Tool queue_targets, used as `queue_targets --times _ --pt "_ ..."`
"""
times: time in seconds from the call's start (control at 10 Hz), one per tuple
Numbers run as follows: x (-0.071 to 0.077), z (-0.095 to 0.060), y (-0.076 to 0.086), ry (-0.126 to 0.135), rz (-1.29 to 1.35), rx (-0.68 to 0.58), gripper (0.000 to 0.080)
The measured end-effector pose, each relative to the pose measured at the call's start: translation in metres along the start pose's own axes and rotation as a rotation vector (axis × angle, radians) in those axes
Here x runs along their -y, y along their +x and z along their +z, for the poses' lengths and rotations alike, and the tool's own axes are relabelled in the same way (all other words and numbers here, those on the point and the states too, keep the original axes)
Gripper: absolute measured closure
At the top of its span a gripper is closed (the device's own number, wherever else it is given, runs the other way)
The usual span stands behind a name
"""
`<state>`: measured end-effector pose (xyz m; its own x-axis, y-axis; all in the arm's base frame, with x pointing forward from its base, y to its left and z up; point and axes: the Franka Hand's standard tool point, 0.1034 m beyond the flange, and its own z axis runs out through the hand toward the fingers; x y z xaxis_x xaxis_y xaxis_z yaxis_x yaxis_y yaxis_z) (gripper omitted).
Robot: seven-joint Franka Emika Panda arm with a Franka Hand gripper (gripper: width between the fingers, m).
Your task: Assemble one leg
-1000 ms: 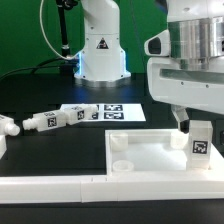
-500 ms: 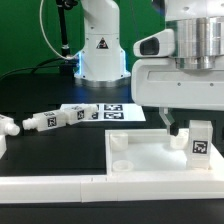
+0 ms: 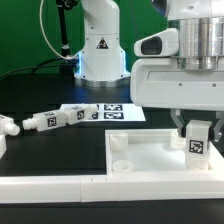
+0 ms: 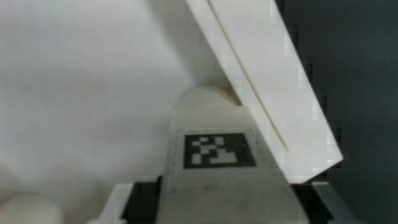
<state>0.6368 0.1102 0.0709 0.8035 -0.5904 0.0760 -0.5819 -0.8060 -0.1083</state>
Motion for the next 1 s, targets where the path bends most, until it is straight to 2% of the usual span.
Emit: queue_targets --times 0.2,0.3,0.5,0.7,0.9,1.0 --pt "0.0000 0.0001 0.0000 0.000 0.106 0.000 0.0515" --pt "0.0007 0.0004 0.0001 -0.012 0.344 0.006 0.0515" --pt "0.0049 0.0009 -0.0007 -0.053 0.731 0.025 0.0515" --pt "0.0068 0.0015 0.0000 -0.055 1.159 0.026 0.0515" --pt "0.0062 0.0014 0.0013 -0.051 1.322 0.033 0.0515" --pt "0.0061 0.0015 0.0013 -0.050 1.283 0.034 0.0515"
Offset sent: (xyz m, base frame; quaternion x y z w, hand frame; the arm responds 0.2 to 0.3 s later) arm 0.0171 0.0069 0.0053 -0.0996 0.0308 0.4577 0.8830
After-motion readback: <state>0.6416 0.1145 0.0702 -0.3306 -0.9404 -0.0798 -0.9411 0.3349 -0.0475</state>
